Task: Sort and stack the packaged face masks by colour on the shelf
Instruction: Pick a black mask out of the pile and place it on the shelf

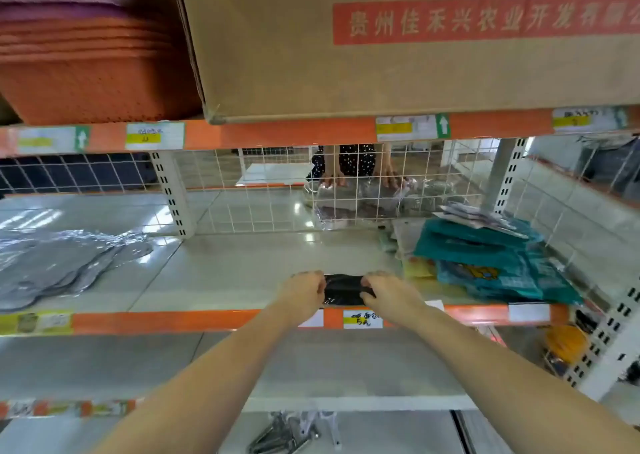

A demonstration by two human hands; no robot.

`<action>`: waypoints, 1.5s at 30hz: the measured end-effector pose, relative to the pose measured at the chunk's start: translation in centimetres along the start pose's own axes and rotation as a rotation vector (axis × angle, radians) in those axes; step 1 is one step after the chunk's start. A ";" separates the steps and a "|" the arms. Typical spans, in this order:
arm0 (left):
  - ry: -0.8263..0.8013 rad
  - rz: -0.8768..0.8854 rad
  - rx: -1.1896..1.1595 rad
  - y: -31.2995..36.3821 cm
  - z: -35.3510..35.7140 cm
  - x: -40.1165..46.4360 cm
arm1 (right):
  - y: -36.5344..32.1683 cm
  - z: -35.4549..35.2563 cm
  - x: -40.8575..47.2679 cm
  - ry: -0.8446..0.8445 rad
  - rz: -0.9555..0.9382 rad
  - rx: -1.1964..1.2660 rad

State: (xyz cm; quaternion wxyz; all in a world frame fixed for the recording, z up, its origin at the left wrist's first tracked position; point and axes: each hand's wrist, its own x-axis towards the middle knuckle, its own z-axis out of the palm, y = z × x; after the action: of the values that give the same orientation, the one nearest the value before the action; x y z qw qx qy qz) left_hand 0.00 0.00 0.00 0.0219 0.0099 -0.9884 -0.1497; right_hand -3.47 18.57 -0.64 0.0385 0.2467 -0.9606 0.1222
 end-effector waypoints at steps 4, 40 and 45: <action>-0.038 0.036 0.066 -1.4 1.1 2.0 | 0.4 1.9 1.9 -0.046 0.046 0.015; 0.286 0.405 0.043 -6.2 7.9 8.0 | 0.3 8.9 4.2 0.181 0.239 0.047; 0.447 0.435 0.010 -6.3 8.3 7.7 | 0.5 8.4 5.5 0.052 0.204 -0.031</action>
State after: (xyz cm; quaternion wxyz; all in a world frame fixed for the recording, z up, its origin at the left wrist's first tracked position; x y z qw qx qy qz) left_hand -7.99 -3.81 -9.48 0.2701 -0.1689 -0.9389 -0.1306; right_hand -8.65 14.28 -8.15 0.0547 0.1439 -0.9811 0.1170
